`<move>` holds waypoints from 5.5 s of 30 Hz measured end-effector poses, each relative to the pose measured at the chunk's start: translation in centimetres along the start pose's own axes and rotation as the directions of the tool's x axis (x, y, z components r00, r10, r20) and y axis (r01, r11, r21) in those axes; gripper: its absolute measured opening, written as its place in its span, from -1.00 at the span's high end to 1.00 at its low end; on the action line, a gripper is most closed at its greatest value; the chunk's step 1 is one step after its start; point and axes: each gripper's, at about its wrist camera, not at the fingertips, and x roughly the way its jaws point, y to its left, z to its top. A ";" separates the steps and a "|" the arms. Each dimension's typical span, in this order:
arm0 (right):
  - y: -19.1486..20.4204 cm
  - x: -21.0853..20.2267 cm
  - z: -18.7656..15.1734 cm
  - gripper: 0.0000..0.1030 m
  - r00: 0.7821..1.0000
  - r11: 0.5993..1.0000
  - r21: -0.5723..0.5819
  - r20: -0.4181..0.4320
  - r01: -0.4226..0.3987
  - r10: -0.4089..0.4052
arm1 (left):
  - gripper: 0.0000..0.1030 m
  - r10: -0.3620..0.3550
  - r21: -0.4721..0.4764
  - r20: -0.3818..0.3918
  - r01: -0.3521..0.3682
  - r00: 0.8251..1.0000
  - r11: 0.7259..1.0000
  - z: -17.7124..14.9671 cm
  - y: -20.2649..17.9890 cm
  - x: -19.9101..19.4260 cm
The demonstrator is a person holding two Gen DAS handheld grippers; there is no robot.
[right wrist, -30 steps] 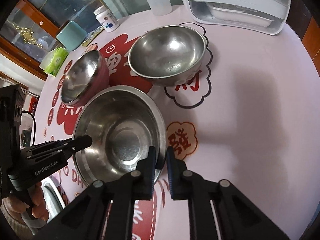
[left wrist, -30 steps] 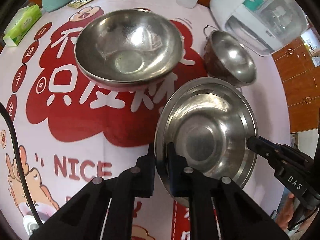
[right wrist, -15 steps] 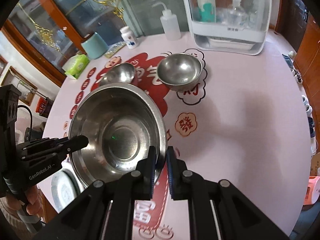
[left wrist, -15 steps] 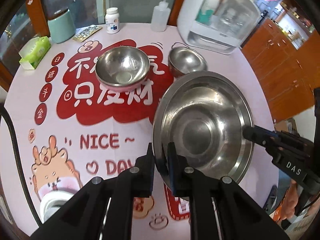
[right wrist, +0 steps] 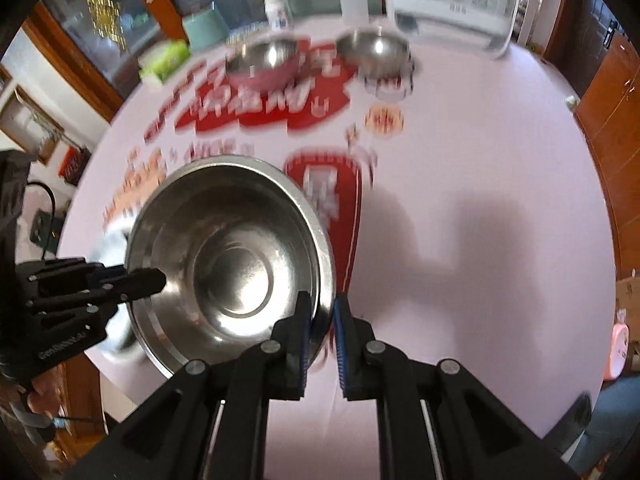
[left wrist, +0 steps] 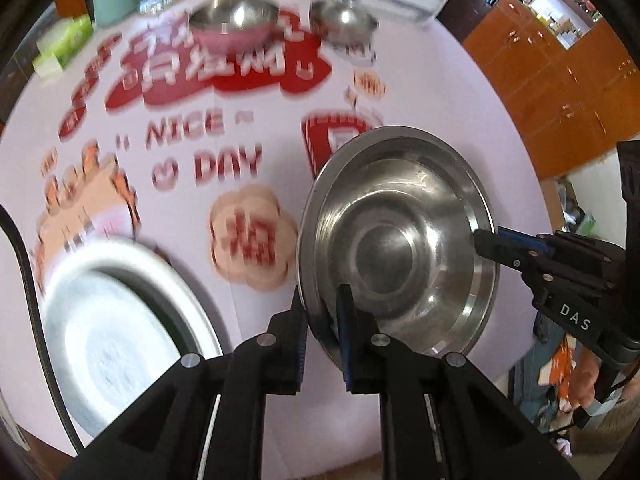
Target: Organize plates and bowls
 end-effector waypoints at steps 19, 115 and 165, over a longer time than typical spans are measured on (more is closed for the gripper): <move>3.6 3.5 -5.1 0.78 0.996 0.999 -0.025 -0.073 0.040 -0.042 | 0.73 0.042 0.021 -0.133 -0.039 0.990 0.999 -6.3 2.4 3.4; 1.7 14.0 34.3 0.78 0.984 0.992 0.014 -0.126 -0.127 0.128 | 0.67 0.085 -0.139 0.003 -0.084 0.996 0.987 33.5 16.0 9.8; 2.6 -4.8 0.4 0.81 0.991 0.991 -0.042 -0.059 -0.125 0.123 | 0.77 0.115 0.064 -0.006 -0.115 0.993 0.991 0.5 -2.6 -4.9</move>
